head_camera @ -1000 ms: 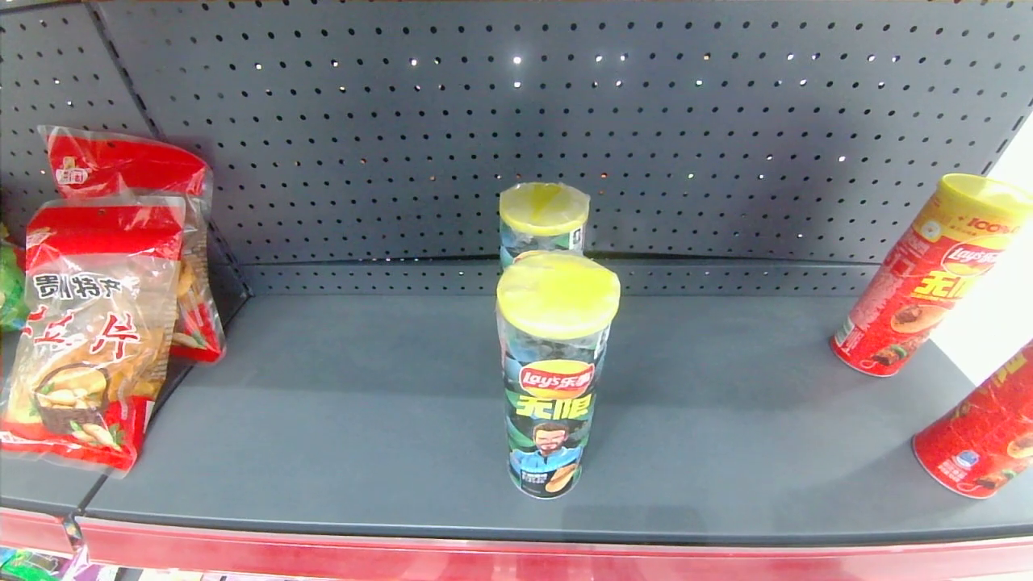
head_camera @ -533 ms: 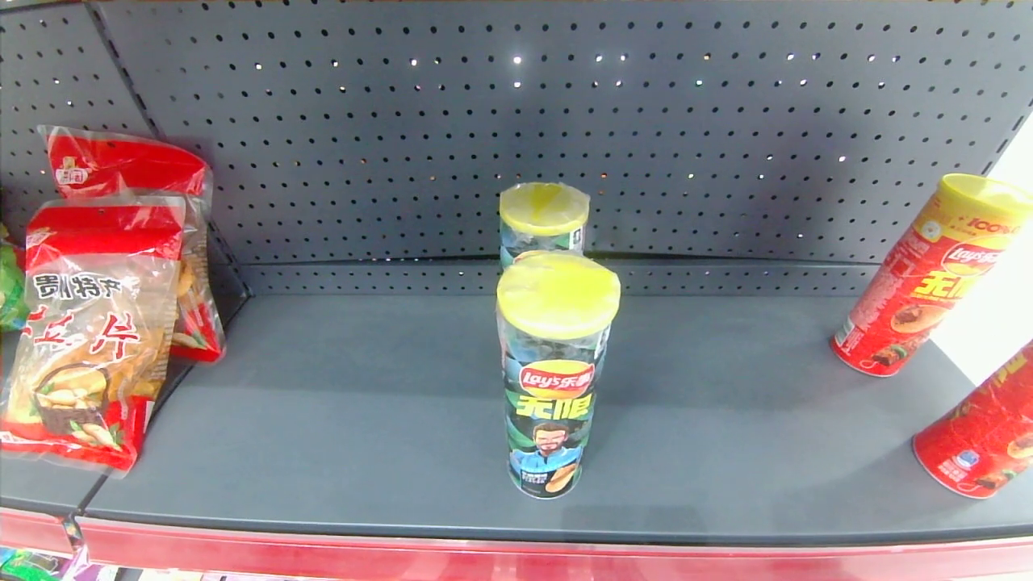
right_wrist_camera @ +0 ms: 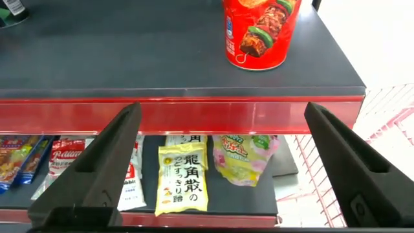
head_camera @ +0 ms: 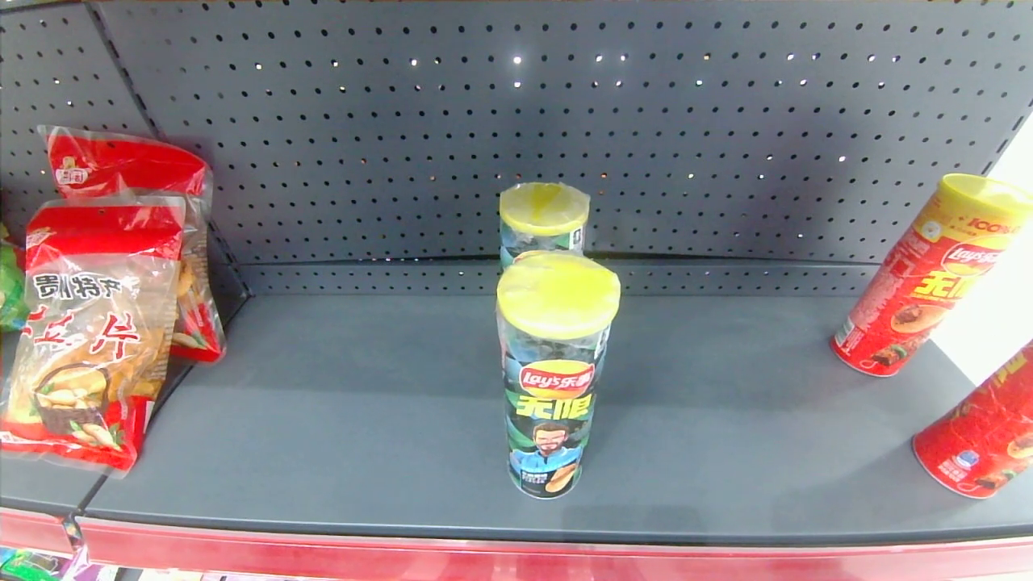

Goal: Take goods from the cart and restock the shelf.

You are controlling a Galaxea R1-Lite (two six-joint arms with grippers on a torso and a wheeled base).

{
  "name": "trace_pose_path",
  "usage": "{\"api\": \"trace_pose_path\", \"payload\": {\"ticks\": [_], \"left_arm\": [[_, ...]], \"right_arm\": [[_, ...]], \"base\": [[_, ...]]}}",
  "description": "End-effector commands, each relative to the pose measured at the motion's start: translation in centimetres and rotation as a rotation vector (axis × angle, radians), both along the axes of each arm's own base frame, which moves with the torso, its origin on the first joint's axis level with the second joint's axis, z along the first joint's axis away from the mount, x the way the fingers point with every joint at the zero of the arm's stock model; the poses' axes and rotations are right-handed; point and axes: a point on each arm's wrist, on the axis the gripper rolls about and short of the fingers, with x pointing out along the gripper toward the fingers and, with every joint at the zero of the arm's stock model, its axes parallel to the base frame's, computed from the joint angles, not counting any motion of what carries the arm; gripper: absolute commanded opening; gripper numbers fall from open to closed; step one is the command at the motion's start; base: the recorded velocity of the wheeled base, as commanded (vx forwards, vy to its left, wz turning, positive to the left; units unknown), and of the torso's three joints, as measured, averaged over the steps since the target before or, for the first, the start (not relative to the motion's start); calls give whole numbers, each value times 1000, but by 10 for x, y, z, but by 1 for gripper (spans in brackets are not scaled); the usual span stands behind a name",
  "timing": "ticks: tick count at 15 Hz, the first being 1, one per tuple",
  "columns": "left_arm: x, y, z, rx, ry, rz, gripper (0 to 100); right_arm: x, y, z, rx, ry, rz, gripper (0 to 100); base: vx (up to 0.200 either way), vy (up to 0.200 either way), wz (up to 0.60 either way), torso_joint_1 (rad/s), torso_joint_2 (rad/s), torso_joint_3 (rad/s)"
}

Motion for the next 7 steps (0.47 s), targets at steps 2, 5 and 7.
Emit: {"api": "trace_pose_path", "payload": {"ticks": [2, 5, 7], "left_arm": [[0, 0, 0, 0, 1, 0, 100], [0, 0, 0, 0, 1, 0, 100], [0, 0, 0, 0, 1, 0, 100]], "right_arm": [[0, 0, 0, -1, 1, 1, 100], [0, 0, 0, 1, 1, -4, 100], [0, 0, 0, 4, 1, -4, 100]], "base": [[0, 0, 0, 0, 0, 0], [0, 0, 0, 0, 0, 0], [0, 0, 0, 0, 0, 0]]}}
